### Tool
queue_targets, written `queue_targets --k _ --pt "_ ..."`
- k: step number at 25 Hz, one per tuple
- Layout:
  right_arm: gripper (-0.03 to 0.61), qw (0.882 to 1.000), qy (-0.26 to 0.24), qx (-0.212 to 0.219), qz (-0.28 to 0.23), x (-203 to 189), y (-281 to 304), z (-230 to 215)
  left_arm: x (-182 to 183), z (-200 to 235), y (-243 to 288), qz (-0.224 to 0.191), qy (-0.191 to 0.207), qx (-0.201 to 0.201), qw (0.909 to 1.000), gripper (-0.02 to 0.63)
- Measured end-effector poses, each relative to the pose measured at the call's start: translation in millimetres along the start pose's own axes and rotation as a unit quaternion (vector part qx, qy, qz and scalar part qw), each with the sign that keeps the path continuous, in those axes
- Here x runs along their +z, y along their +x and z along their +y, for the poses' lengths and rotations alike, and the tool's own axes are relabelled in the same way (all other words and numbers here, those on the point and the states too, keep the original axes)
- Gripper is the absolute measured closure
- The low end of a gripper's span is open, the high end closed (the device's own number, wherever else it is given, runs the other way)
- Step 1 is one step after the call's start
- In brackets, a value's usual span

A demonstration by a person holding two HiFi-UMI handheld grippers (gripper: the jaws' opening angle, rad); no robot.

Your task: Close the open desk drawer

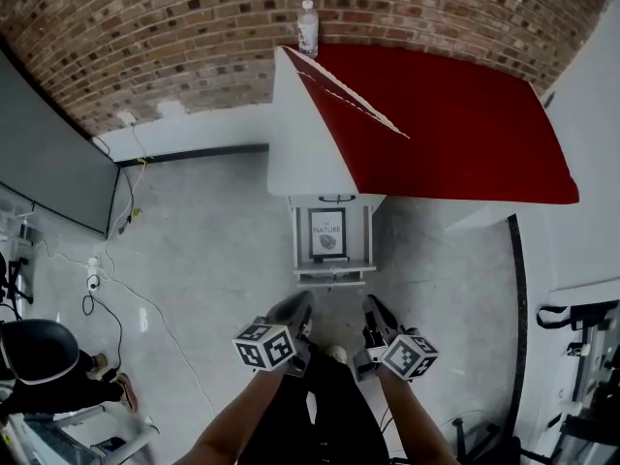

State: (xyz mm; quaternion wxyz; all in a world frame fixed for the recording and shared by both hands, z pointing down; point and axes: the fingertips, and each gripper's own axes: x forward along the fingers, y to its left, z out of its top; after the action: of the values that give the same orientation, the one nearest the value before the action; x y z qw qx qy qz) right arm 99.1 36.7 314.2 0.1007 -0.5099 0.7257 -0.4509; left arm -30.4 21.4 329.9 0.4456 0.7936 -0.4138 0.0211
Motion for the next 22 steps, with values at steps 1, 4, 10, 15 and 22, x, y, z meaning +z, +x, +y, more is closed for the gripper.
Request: queue_targets --k 1,4,10,15,22 --pt "0.572 1.0 0.006 0.0 -0.001 -2 2 -4 -3 4 3 0.002 -0.002 0.001 1.0 0.604" --pt "0.572 1.0 0.026 -0.002 -0.004 -7 8 -18 -13 13 13 0.007 -0.009 0.001 0.9999 0.604" --pt "0.572 0.999 0.04 -0.009 -0.005 -17 29 -46 -29 34 35 0.001 -0.025 -0.012 0.9996 0.604" --pt "0.572 0.998 0.055 -0.016 -0.005 -28 47 -72 -45 58 54 -0.002 -0.027 -0.013 0.9995 0.604" --pt "0.572 0.998 0.053 -0.033 0.001 -54 64 -116 -76 91 79 0.004 -0.059 -0.021 0.998 0.604"
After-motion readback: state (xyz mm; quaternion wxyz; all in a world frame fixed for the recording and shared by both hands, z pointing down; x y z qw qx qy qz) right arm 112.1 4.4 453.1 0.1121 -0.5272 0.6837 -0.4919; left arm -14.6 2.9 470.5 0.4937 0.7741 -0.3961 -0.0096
